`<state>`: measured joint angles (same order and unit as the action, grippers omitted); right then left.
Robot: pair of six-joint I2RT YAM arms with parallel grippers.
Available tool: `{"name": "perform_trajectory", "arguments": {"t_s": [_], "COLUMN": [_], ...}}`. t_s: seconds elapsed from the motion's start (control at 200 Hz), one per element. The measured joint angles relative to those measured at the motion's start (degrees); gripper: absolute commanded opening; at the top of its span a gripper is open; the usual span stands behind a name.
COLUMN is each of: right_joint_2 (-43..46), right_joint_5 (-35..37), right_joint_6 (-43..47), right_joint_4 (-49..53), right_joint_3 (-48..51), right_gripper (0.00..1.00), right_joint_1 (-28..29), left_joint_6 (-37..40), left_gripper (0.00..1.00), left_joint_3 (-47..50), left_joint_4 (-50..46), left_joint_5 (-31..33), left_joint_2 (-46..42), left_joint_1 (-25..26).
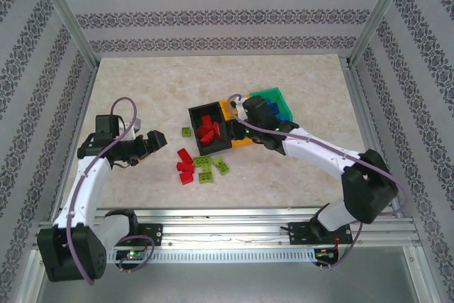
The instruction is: Sort the legos into containers by color
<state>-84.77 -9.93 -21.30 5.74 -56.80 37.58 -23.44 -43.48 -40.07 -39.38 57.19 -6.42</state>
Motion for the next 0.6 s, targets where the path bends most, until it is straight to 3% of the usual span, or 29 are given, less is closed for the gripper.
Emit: {"name": "perform_trajectory", "arguments": {"t_s": [0.23, 0.6], "right_joint_2": [5.0, 8.0], "right_joint_5": [0.9, 3.7], "right_joint_6": [-1.6, -2.8], "right_joint_4": [-0.6, -0.9], "right_joint_3": [6.9, 12.9], "right_gripper": [0.61, 0.62], "right_joint_1": [-1.7, -1.8], "left_joint_6": [-9.7, -21.8], "left_gripper": [0.9, 0.88], "left_joint_3": [5.1, 12.2], "left_joint_4": [0.2, 2.1], "left_joint_5": [6.4, 18.9], "left_joint_2": [-9.1, -0.7], "left_joint_1": [15.4, 33.2]}}
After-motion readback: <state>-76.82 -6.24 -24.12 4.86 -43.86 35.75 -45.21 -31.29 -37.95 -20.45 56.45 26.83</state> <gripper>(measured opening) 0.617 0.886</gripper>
